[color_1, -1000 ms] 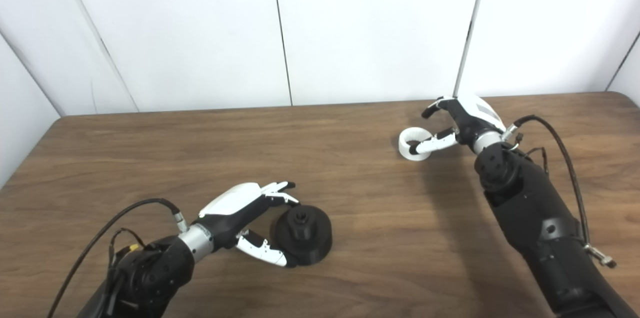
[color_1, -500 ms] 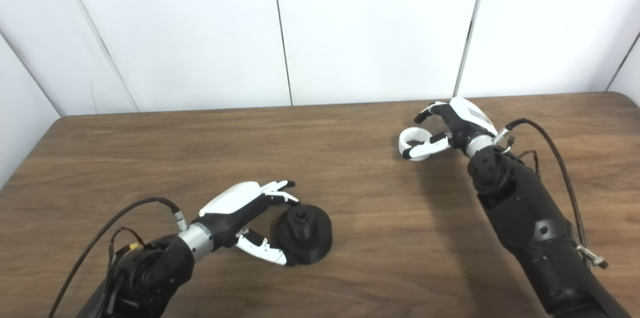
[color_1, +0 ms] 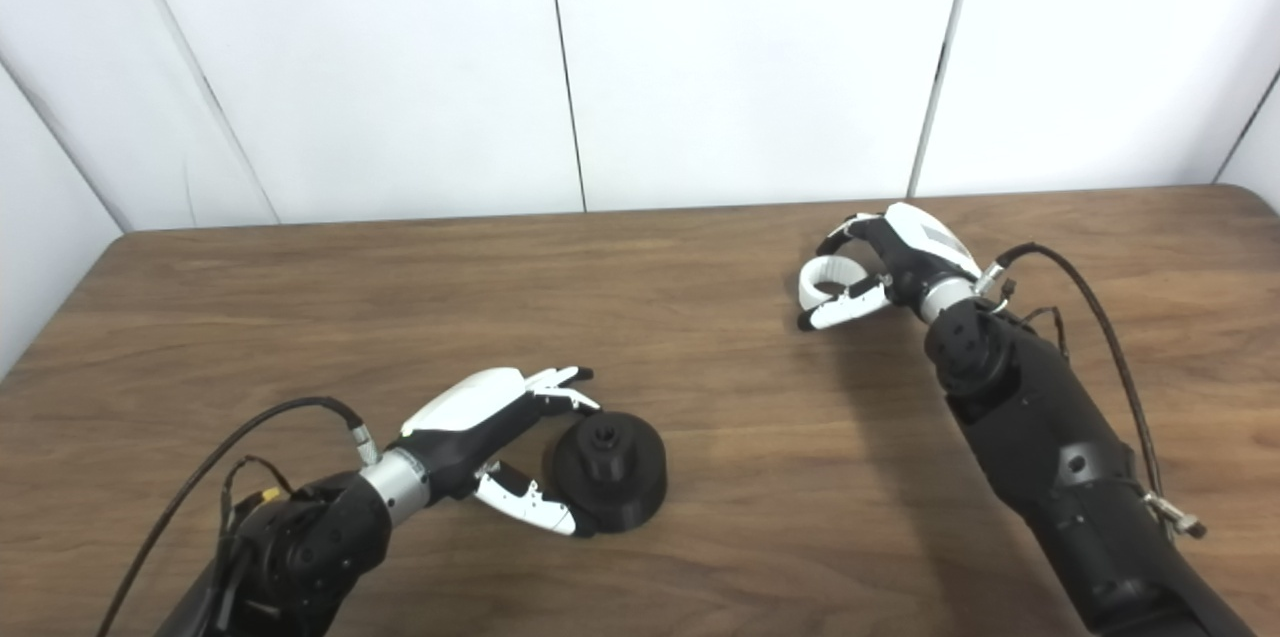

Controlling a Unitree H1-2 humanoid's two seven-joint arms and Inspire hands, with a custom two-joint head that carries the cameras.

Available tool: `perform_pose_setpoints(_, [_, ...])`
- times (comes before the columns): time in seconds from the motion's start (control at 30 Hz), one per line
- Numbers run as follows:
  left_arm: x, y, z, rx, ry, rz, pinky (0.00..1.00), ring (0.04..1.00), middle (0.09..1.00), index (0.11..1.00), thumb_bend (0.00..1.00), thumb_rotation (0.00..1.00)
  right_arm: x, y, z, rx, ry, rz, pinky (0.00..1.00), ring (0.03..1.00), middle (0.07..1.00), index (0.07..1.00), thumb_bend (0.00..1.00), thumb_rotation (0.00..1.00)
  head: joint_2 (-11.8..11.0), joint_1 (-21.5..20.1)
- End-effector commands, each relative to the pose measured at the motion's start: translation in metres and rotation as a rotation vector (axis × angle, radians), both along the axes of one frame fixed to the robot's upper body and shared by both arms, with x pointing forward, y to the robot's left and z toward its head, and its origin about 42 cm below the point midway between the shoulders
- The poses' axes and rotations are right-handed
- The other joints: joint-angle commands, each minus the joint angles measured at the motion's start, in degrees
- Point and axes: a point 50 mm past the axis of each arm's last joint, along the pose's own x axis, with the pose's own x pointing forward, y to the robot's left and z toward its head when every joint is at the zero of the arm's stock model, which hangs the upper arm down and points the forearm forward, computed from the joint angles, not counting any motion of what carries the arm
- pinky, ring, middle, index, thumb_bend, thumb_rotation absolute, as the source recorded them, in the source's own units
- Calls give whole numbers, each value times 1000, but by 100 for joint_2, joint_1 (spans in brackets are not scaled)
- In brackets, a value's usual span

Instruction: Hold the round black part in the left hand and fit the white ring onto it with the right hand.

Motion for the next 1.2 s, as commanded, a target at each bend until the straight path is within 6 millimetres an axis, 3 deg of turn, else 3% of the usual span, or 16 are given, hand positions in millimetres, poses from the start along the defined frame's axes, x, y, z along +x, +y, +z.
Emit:
perform_pose_setpoints(0.0, [4, -1, 6, 4, -8, -10, 952, 1000, 1000, 768, 1000, 402, 11, 3, 31, -7, -96, 27, 921, 989, 918, 701, 888, 272, 8, 11])
perform_pose_setpoints(0.47, [3, 1, 7, -1, -11, -6, 951, 1000, 999, 766, 1000, 383, 10, -3, 26, -10, -89, 16, 918, 985, 916, 693, 878, 234, -1, 8])
perform_pose_setpoints(1.17, [3, 3, 5, -3, -10, -6, 950, 1000, 1000, 767, 1000, 403, 8, -7, 25, 12, -188, -9, 795, 909, 858, 604, 809, 105, 7, 3])
